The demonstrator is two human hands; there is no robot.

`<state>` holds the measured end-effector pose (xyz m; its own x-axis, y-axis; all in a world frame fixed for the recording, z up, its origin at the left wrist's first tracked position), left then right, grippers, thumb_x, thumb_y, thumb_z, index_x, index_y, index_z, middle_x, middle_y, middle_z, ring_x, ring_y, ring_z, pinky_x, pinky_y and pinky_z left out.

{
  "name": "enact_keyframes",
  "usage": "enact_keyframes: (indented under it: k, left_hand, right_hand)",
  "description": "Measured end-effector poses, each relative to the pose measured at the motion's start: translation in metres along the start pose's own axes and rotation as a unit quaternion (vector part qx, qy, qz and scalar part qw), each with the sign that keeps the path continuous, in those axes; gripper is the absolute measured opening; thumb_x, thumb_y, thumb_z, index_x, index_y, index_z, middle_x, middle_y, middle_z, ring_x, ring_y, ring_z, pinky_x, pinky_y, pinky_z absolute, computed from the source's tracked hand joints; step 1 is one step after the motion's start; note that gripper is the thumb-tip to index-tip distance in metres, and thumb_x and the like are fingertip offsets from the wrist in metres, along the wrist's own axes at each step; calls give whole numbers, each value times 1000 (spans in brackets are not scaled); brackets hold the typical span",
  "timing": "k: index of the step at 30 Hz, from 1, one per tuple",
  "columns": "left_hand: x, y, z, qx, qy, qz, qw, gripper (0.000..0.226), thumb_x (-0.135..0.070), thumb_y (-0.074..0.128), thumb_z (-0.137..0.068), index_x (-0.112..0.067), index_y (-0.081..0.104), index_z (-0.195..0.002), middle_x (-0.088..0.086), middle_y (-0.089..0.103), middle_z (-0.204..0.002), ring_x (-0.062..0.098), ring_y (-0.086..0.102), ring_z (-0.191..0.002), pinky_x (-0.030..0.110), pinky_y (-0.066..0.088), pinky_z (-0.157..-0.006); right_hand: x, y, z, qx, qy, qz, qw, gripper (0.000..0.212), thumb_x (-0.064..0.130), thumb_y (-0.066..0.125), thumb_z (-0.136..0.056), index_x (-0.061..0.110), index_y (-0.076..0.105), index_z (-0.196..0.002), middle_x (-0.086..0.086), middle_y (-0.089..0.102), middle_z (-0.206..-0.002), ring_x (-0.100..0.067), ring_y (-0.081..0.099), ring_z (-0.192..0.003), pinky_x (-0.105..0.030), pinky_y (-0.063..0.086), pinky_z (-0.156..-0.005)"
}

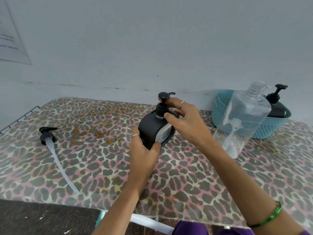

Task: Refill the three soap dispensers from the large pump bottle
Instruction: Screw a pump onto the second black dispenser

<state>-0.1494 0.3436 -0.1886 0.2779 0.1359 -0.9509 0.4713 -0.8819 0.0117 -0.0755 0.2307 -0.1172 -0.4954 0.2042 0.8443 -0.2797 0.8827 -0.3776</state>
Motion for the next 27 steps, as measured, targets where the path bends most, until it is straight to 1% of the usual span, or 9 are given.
enact_keyframes:
  k: [2, 4, 8, 10, 14, 18, 22, 25, 27]
  left_hand:
    - [0, 0, 1, 0, -2, 0, 1000, 56, 1, 61, -78, -49, 49, -100, -30, 64, -91, -5, 64, -85, 8, 49, -65]
    - [1, -1, 1, 0, -7, -1, 1000, 58, 1, 61, -78, -53, 49, -95, -30, 64, -88, -5, 64, -81, 9, 50, -63]
    - [2, 0, 1, -1, -10, -9, 1000, 62, 0, 62, -78, -59, 49, -95, -28, 63, -90, -2, 64, -82, 12, 51, -64]
    - [3, 0, 1, -4, -11, -8, 1000, 59, -2, 62, -77, -56, 49, -97, -24, 64, -93, -1, 65, -84, 13, 51, -65]
    - [2, -1, 1, -7, -12, -12, 1000, 59, -3, 63, -77, -55, 48, -99, -29, 63, -93, -3, 64, -86, 10, 50, -64]
    - [1, -1, 1, -6, -15, -12, 1000, 61, -5, 63, -77, -61, 48, -95, -30, 62, -93, -3, 64, -85, 12, 51, -64]
    - [-2, 1, 1, 0, -14, -9, 1000, 60, -9, 61, -74, -64, 47, -93, -31, 62, -92, -3, 64, -86, 12, 51, -66]
    - [-1, 1, 1, 1, -12, -8, 1000, 59, -10, 61, -74, -64, 47, -93, -30, 62, -92, -2, 64, -84, 11, 51, -64]
    - [0, 0, 0, 0, -12, -8, 1000, 57, -8, 61, -75, -60, 48, -95, -28, 63, -89, -1, 64, -81, 11, 50, -62]
  right_hand:
    - [-1, 0, -1, -7, 3, 5, 1000, 39, 7, 61, -88, 19, 63, -124, 10, 68, -114, 3, 60, -107, 0, 39, -85]
    - [-2, 1, -1, -17, 5, 9, 1000, 38, 10, 67, -86, 16, 63, -124, 7, 67, -116, -3, 60, -108, -2, 39, -86]
    - [-2, 3, -1, -45, 6, 16, 999, 37, 15, 74, -82, 12, 65, -118, -1, 65, -115, -12, 60, -109, -26, 44, -95]
    - [-2, 4, -1, -58, 7, 21, 998, 38, 16, 76, -81, 12, 65, -117, -4, 64, -114, -15, 60, -106, -31, 45, -95]
    - [-2, 7, -1, -68, 6, 32, 997, 39, 21, 77, -81, 15, 65, -118, -4, 59, -109, -14, 58, -100, -27, 46, -91]
    - [-1, 5, 1, -54, 2, 21, 998, 33, 22, 69, -84, 17, 65, -116, 1, 59, -113, -11, 59, -105, -23, 45, -91]
    - [-2, 4, 1, -29, 4, 6, 1000, 36, 12, 61, -85, 19, 63, -120, 10, 66, -114, -1, 59, -108, -4, 40, -87]
    - [-3, 5, 1, -29, 5, -2, 1000, 37, 9, 61, -86, 19, 64, -121, 12, 68, -112, 0, 60, -108, -8, 43, -90]
    - [-3, 5, 0, -34, 0, -4, 999, 36, 10, 65, -86, 19, 64, -120, 10, 68, -110, -1, 61, -107, -7, 43, -88]
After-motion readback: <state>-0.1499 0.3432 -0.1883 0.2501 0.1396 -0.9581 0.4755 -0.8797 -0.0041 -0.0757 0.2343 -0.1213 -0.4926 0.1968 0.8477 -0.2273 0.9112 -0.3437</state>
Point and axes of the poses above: each hand's wrist, its own z-axis away from the middle knuckle, its own y-axis out of the palm, x = y × z, the point moved 3 cm from there along -z, towards the middle knuckle
